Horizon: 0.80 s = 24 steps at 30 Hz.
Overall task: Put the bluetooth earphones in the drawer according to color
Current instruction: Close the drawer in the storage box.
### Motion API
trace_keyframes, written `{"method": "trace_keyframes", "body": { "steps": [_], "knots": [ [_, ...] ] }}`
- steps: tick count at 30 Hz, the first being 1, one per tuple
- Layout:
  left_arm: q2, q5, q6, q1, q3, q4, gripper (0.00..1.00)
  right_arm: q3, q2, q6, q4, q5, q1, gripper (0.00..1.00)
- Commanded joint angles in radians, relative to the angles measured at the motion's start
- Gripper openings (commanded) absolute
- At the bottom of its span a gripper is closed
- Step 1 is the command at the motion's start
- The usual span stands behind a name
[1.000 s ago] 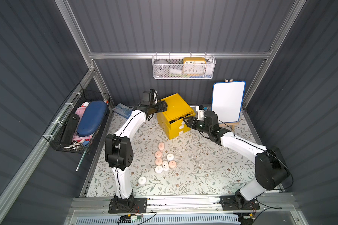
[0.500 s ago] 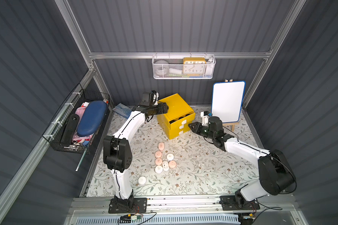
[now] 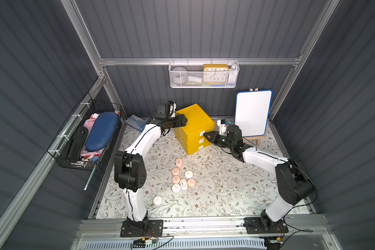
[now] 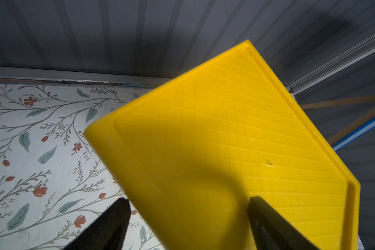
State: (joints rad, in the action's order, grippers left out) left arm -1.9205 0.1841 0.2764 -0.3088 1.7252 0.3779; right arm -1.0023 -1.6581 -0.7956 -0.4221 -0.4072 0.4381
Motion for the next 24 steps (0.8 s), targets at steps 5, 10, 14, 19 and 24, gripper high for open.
{"method": "trace_keyframes", "body": {
  "steps": [5, 10, 14, 19, 24],
  "knots": [
    [0.016, 0.015, -0.032, -0.007, -0.043, 0.064, 0.90, 0.005, -0.014, 0.001, -0.066, -0.019, 0.002, 0.25],
    [0.008, 0.015, -0.036, -0.007, -0.046, 0.062, 0.90, -0.108, -0.102, -0.036, -0.070, -0.048, 0.005, 0.27],
    [0.012, 0.016, -0.038, -0.007, -0.056, 0.063, 0.90, -0.144, -0.137, -0.049, -0.063, -0.058, 0.004, 0.28],
    [0.030, 0.012, -0.037, -0.007, -0.071, 0.063, 0.90, -0.034, -0.069, -0.040, -0.079, -0.023, 0.005, 0.32],
    [0.053, 0.017, -0.036, -0.007, -0.091, 0.050, 0.90, 0.057, -0.048, -0.016, -0.087, 0.012, 0.003, 0.45]
  ]
}}
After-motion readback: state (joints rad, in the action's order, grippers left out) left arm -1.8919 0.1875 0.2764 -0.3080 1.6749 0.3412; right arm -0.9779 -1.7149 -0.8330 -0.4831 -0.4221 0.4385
